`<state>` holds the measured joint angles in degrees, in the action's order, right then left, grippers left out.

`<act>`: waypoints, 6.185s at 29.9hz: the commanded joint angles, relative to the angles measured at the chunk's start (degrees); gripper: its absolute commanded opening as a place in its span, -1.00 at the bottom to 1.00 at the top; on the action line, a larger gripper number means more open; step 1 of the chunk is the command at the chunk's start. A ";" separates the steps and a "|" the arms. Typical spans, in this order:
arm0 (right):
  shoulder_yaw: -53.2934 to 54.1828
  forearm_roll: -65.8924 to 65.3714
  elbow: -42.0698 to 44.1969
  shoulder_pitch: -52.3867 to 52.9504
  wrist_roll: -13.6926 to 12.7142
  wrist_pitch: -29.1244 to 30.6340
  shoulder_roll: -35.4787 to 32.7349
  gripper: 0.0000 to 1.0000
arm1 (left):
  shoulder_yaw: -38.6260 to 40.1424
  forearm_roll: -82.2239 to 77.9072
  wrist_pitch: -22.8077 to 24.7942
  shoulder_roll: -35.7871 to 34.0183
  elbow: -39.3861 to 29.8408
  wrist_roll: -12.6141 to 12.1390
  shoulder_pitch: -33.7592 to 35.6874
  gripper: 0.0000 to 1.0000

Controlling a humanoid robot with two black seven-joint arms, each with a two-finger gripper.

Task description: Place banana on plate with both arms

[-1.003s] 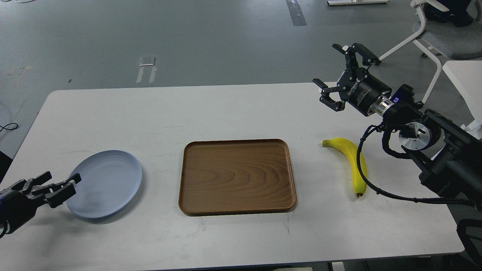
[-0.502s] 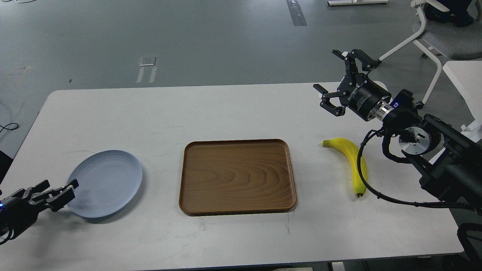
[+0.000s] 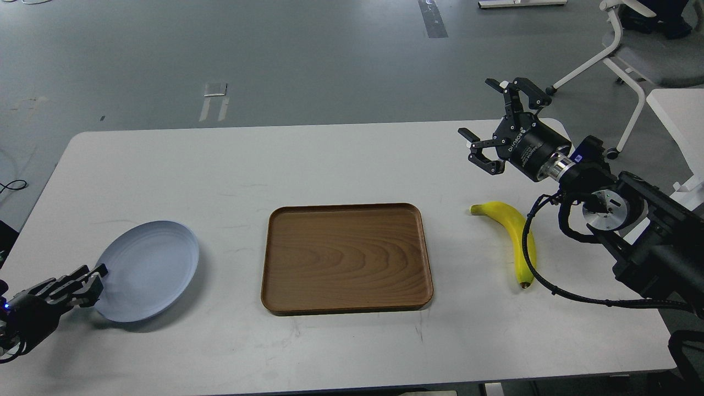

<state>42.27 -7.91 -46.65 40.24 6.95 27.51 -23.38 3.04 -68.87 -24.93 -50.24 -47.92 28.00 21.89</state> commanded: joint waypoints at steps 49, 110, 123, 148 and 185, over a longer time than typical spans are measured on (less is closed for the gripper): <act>0.88 0.09 -0.02 0.01 0.09 -0.70 -3.95 1.00 | -14.64 -11.90 4.62 30.98 2.30 0.00 28.64 -1.00; -29.18 -87.98 -13.73 -2.62 6.59 -23.20 -19.25 0.69 | 9.44 56.39 12.53 29.05 5.47 -14.02 39.72 0.96; -28.47 -87.80 -12.59 -3.59 3.77 -30.40 -15.21 -1.00 | 8.82 56.21 10.60 29.85 5.47 -11.91 36.82 0.96; -49.83 -87.63 0.51 21.90 21.05 -32.25 10.20 -1.00 | 7.59 56.21 10.34 29.23 4.68 -11.47 35.59 0.96; -33.49 -42.94 2.36 19.61 17.41 -31.64 12.93 0.99 | 15.32 57.35 14.72 28.35 4.15 -11.04 35.76 0.96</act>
<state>5.87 -68.03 -43.21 59.38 26.86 -4.44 -8.83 16.22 -11.69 -12.42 -21.87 -43.44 17.00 57.70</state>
